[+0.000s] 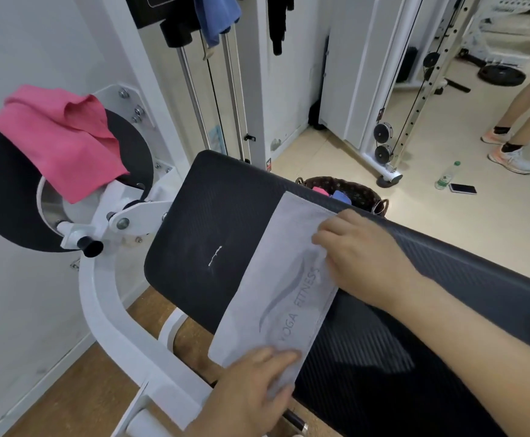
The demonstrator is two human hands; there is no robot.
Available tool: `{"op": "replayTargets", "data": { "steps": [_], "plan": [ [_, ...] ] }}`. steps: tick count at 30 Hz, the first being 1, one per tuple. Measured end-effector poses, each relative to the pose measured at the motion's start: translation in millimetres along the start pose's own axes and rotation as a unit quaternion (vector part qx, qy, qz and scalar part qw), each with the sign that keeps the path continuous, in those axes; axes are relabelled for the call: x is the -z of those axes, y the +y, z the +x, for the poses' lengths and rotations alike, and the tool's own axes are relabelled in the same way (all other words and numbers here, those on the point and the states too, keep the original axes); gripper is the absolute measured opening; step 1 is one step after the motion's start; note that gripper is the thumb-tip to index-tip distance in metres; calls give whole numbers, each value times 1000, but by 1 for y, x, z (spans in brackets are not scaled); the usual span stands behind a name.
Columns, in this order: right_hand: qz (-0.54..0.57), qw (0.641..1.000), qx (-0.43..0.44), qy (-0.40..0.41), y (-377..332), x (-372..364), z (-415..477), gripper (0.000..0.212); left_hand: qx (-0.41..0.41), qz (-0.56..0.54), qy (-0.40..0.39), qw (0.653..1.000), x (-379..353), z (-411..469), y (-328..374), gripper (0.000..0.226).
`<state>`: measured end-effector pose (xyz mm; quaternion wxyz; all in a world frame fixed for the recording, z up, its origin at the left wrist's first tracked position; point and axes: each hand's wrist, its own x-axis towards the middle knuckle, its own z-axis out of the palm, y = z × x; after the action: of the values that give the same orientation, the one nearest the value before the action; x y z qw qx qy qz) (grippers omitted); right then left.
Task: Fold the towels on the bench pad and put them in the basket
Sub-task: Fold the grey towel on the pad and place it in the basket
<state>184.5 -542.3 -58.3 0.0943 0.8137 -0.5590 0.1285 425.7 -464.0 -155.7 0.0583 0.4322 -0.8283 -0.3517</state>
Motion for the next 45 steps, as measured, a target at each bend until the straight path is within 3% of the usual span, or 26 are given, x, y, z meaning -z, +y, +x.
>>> {"op": "replayTargets", "data": {
  "steps": [2, 4, 7, 10, 13, 14, 17, 18, 21, 23, 26, 28, 31, 33, 36, 38, 41, 43, 45],
  "plan": [
    [-9, 999, 31, -24, -18, -14, -7, 29, -35, 30, 105, 993, 9, 15, -3, 38],
    [-24, 998, 0, -59, -23, -26, -8, 38, -38, 86, 168, 981, 19, 34, -2, 55],
    [-46, 994, -40, -95, -26, -22, 7, 44, 12, 156, 128, 979, 31, 56, 10, 95],
    [110, 979, -95, -143, -41, -13, 40, 46, 26, 200, 94, 975, 36, 62, 18, 101],
    [339, 896, -195, -213, -49, -18, 69, 50, 41, 199, 86, 975, 34, 61, 21, 109],
    [414, 850, -249, -212, -47, -22, 76, 49, 49, 200, 86, 975, 33, 61, 22, 111],
    [599, 665, -412, -170, -35, -20, 92, 33, 61, 202, 74, 975, 30, 58, 26, 110],
    [627, 629, -429, -164, -31, -17, 96, 29, 61, 199, 69, 976, 30, 56, 28, 108],
    [672, 593, -423, -129, -25, -12, 96, 27, 58, 195, 50, 978, 28, 51, 32, 97],
    [656, 624, -414, -95, -24, -8, 82, 27, 60, 189, 42, 979, 28, 50, 32, 94],
    [565, 714, -405, -80, -20, -2, 42, 25, 66, 165, 45, 983, 32, 51, 28, 94],
    [548, 721, -420, -57, -17, -4, 21, 29, 69, 172, 79, 979, 30, 48, 22, 93],
    [562, 694, -450, -23, -14, -13, 18, 34, 100, 183, 126, 970, 19, 41, 9, 95],
    [537, 722, -436, -17, -18, -18, 21, 33, 112, 163, 112, 974, 14, 38, 4, 98],
    [319, 897, -304, -29, -38, -25, 5, 35, 89, 108, 105, 985, 17, 37, -1, 97],
    [175, 971, -160, -19, -67, -32, -20, 40, 87, 20, 168, 982, 21, 32, -10, 84],
    [111, 992, -18, -58, -117, -47, -62, 43, 167, -79, 331, 925, 25, 11, -36, 40],
    [98, 990, 25, -96, -137, -60, -85, 36, 237, -123, 330, 905, 23, -4, -52, 19],
    [90, 988, 25, -121, -147, -73, -100, 28, 274, -198, 276, 900, 17, -13, -62, 11]
  ]
}}
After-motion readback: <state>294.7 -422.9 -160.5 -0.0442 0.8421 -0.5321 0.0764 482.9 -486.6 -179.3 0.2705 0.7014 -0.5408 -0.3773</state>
